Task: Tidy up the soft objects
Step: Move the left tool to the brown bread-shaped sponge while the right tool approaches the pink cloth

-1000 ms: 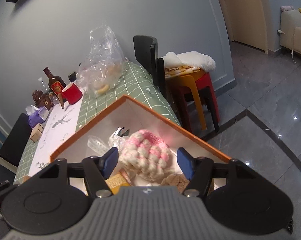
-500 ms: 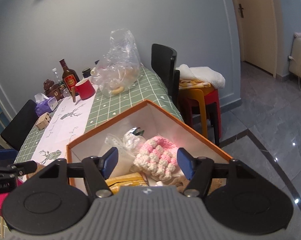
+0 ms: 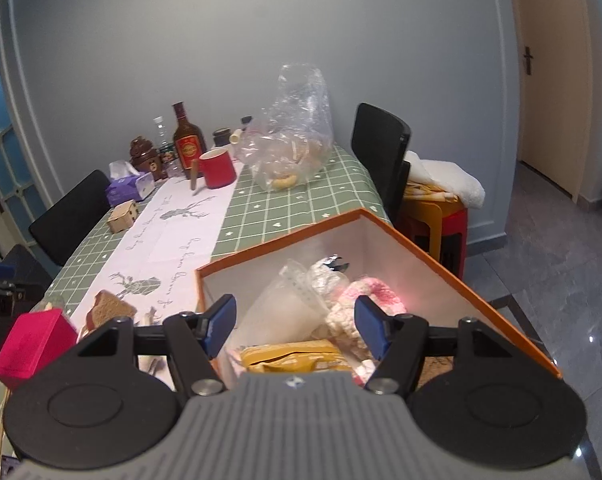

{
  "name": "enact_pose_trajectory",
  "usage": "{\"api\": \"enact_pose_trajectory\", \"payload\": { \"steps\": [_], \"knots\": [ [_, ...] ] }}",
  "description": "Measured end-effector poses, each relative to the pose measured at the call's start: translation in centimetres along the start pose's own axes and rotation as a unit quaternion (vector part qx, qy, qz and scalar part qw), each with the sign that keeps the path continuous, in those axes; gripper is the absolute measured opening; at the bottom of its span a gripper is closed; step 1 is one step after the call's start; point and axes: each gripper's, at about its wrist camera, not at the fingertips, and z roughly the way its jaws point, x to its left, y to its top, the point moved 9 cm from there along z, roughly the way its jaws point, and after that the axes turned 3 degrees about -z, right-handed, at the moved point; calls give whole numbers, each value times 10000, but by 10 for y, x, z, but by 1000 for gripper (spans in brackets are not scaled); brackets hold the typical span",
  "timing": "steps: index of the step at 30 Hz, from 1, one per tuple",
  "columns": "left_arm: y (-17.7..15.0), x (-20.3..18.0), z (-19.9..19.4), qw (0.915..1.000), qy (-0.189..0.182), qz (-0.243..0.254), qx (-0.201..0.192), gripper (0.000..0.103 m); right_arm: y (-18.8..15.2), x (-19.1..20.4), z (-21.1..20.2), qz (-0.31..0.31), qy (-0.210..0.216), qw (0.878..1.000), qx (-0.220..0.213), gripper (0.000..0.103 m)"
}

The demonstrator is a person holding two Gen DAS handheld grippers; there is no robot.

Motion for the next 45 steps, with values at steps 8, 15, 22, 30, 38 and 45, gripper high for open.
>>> {"api": "enact_pose_trajectory", "payload": {
  "steps": [8,15,22,30,38,45],
  "knots": [
    [-11,8,6,9998,-140,-71,130,81,-12,54,-14,-695,318,9971,-29,70],
    [-15,-1,27,9990,-242,-26,375,81,-55,105,-9,-1668,620,9835,321,70],
    [-20,-13,54,9960,-385,26,805,83,-106,136,3,-2425,890,9623,849,71],
    [-17,-15,88,9917,-512,-469,1079,87,-144,138,11,-2801,990,9467,1242,71],
    [-16,-24,116,9883,-440,-654,1302,87,-163,133,32,-3079,887,9351,1516,71],
    [-21,-31,132,9888,-184,-529,1381,84,-176,128,43,-3157,910,9275,1784,75]
  ]
}}
